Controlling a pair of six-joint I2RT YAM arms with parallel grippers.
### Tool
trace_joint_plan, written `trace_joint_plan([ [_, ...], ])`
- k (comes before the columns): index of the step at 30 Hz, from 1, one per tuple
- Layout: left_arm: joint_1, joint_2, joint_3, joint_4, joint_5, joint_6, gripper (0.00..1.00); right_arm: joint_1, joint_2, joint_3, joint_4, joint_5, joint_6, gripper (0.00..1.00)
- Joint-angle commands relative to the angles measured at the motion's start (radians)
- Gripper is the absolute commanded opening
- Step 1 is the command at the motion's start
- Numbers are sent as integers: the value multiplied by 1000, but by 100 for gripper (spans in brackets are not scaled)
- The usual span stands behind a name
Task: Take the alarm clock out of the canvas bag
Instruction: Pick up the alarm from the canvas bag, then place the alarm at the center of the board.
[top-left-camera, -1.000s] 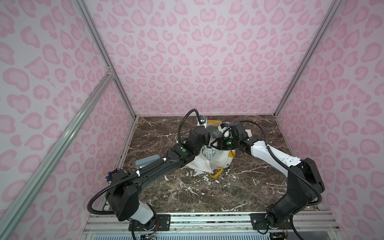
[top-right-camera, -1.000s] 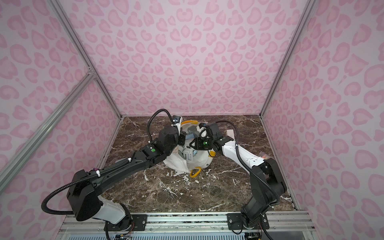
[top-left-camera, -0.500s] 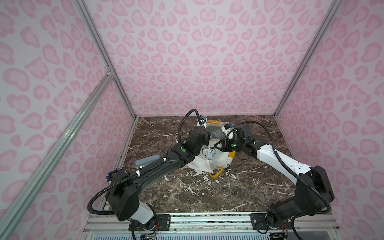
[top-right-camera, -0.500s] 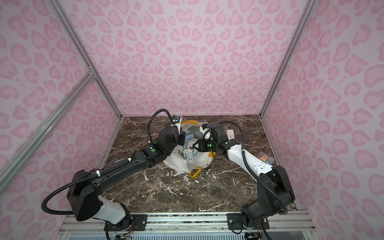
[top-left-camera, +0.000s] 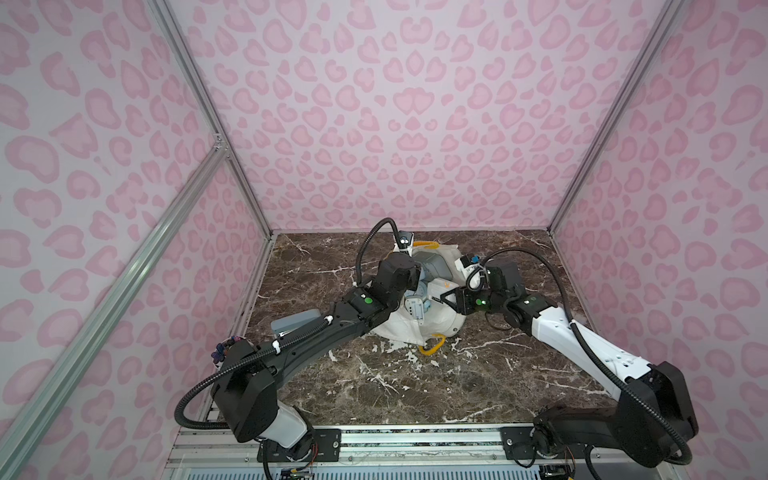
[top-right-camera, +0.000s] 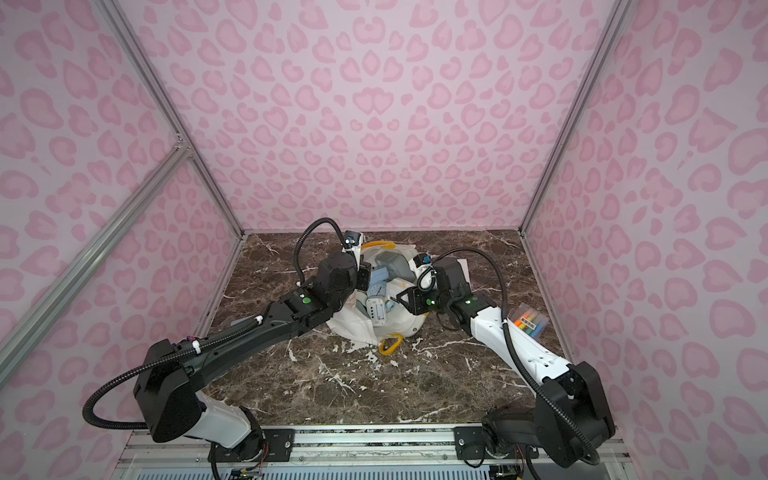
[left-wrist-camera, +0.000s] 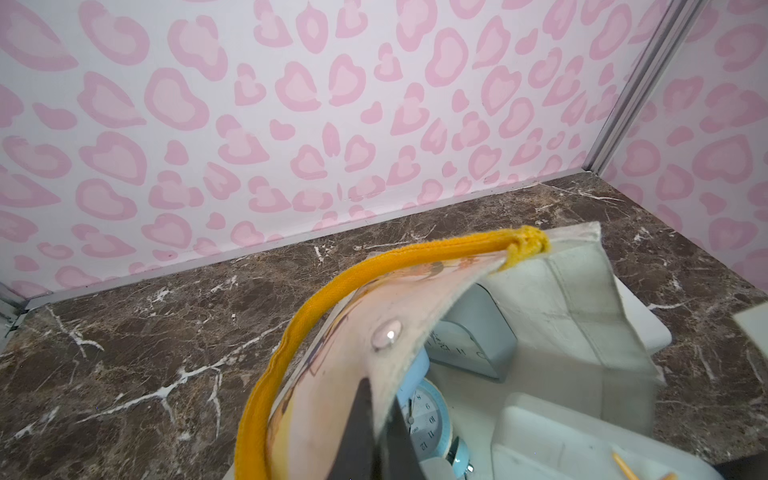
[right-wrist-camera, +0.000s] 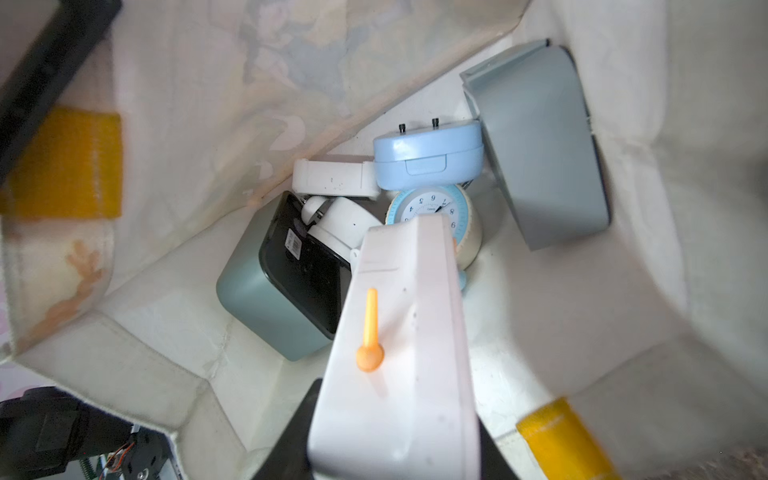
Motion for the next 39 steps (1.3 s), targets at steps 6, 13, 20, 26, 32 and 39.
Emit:
trace_joint_plan([
  [6, 0, -5, 8, 30, -21, -7, 3, -16, -94, -79, 116, 73, -46, 24],
  [13, 1, 2, 11, 19, -32, -8, 4, -31, -191, -141, 155, 166, -67, 21],
  [20, 4, 1, 15, 4, -32, -6, 4, -76, -295, -186, 162, 260, -93, 21],
  [26, 9, -7, 16, -13, -29, -13, 4, -117, -351, -236, 195, 393, -112, 20],
  [32, 12, -8, 15, -18, -29, -20, 3, -156, -359, -274, 232, 483, -109, 19],
  [39, 12, -12, 16, -23, -26, -19, 3, -169, -279, -269, 253, 504, -126, 18],
])
